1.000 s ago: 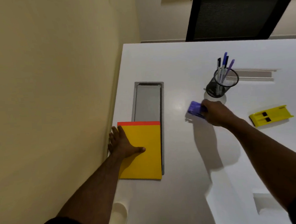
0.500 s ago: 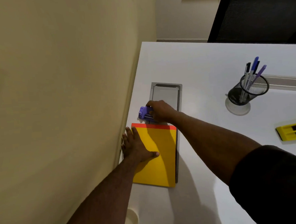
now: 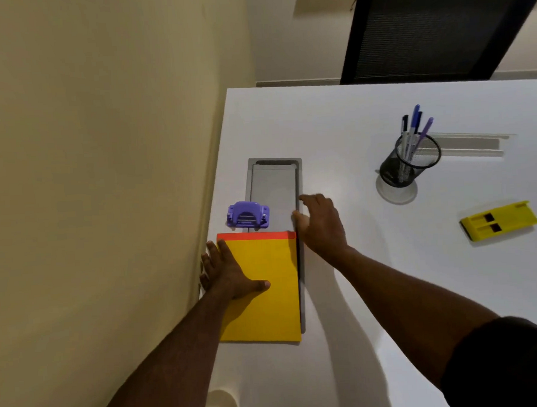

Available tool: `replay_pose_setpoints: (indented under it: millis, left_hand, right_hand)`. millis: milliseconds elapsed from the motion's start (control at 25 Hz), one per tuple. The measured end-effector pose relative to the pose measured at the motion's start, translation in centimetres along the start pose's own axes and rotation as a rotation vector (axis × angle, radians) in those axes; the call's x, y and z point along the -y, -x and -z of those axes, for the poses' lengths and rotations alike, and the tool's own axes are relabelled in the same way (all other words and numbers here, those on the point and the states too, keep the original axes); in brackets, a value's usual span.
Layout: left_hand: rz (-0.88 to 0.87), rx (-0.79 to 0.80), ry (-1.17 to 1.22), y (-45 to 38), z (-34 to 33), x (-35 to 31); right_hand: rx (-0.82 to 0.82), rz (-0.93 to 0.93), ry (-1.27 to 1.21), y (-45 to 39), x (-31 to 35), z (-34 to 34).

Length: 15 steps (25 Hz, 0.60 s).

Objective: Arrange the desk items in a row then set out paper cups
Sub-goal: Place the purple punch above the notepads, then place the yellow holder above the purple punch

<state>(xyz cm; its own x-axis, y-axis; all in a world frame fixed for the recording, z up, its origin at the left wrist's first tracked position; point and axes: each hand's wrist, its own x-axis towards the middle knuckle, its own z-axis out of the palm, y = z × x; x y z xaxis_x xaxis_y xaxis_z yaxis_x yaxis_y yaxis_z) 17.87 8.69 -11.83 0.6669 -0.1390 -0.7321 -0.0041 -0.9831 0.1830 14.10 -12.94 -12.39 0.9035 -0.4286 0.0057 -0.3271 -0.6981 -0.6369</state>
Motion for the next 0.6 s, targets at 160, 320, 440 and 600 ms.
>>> replay_pose_setpoints:
  millis: [160,320,440,600]
  left_hand:
    - [0.028,-0.064,0.033,0.9,-0.5,-1.1]
    - [-0.296,-0.422,-0.089,1.8,-3.6,-3.9]
    - [-0.529,-0.334,-0.305,1.1,-5.1,-6.4]
    - [-0.568,-0.201,-0.456,-0.3,-6.1,-7.7]
  right_hand:
    - [-0.229,-0.074,0.193,4.2,-7.1,4.6]
    - [-0.371,-0.315,0.359,5.6,-13.5,10.3]
    - [-0.362,-0.590,0.413,5.5,-17.6,14.5]
    - [-0.277,-0.860,0.286,4.6,-21.2,17.2]
